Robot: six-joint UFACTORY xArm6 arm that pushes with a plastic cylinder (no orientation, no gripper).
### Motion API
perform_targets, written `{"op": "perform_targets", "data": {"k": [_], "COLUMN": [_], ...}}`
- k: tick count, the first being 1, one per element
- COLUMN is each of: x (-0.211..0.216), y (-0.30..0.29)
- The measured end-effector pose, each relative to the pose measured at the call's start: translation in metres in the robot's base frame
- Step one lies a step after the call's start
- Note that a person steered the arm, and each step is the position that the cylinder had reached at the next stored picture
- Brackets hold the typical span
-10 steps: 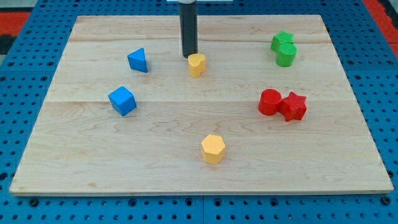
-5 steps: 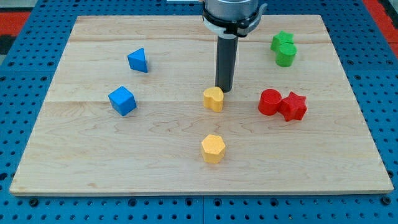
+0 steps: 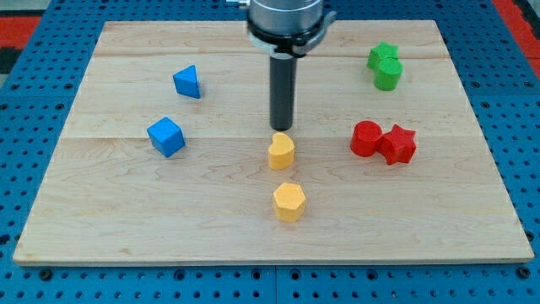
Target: Slide the yellow heart to the yellow hexagon
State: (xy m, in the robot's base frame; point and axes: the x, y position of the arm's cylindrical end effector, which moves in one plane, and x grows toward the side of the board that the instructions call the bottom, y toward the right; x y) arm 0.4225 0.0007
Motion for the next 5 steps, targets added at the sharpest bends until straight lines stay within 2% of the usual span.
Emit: {"op": "perform_targets", "data": {"k": [1,3,5], "x": [0.005,0.026,0.056], "y": [-0.037,0.014,0.019]}}
